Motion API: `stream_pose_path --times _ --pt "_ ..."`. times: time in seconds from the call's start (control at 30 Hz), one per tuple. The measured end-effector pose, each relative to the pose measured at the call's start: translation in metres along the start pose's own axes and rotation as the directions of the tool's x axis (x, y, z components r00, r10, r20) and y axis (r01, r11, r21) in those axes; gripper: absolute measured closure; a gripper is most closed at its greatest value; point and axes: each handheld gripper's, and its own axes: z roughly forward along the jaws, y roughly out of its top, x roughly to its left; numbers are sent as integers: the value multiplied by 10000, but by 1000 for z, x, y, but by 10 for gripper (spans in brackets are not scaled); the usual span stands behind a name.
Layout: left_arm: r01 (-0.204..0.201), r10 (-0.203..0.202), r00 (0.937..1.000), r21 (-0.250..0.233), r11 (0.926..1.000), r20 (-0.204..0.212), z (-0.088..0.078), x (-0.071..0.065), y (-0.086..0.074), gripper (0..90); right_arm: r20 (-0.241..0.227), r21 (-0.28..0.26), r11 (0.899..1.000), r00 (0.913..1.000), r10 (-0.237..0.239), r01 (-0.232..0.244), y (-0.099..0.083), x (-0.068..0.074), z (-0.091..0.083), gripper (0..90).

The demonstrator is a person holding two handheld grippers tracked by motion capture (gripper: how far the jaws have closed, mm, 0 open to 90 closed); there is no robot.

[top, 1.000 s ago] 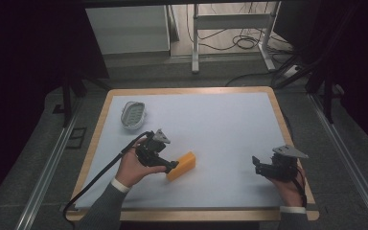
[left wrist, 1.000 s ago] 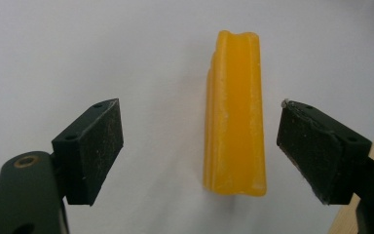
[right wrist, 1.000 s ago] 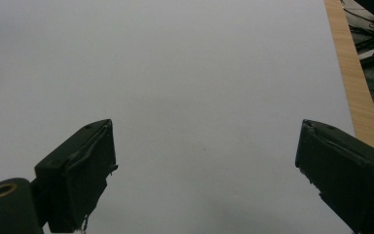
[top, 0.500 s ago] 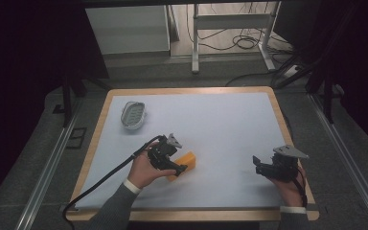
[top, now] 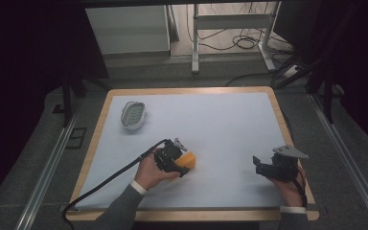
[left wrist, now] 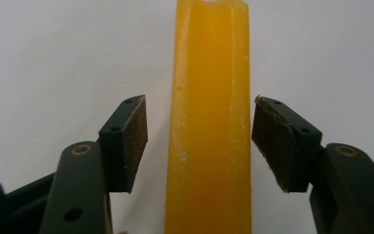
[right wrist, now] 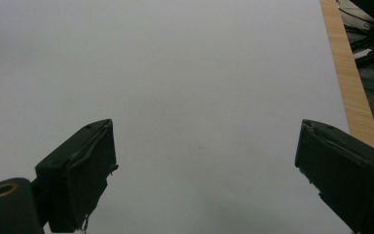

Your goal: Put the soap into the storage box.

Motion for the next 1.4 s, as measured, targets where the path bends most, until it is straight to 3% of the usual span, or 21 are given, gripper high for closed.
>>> stream_pose_path --times 0.13,0.27,0.5,0.97,1.4 --pt "180 -181 9998 47 9998 129 1 0 1 482 29 50 10000 10000 -7 7 0 0 1 79" --pt "174 -177 9997 211 9996 141 4 1 0 505 -2 -26 10000 10000 41 -41 0 0 0 79" --pt "135 -133 9999 314 9994 -83 6 -1 -1 592 32 -12 10000 10000 89 -89 -1 -3 -1 79" --pt "159 -157 9998 298 9994 -73 1 4 -1 613 70 -72 9999 9999 113 -113 0 -5 -2 79" --pt "412 -412 9991 -188 9990 22 -21 16 -2 613 70 -60 10000 9999 79 -79 0 -5 -2 79"
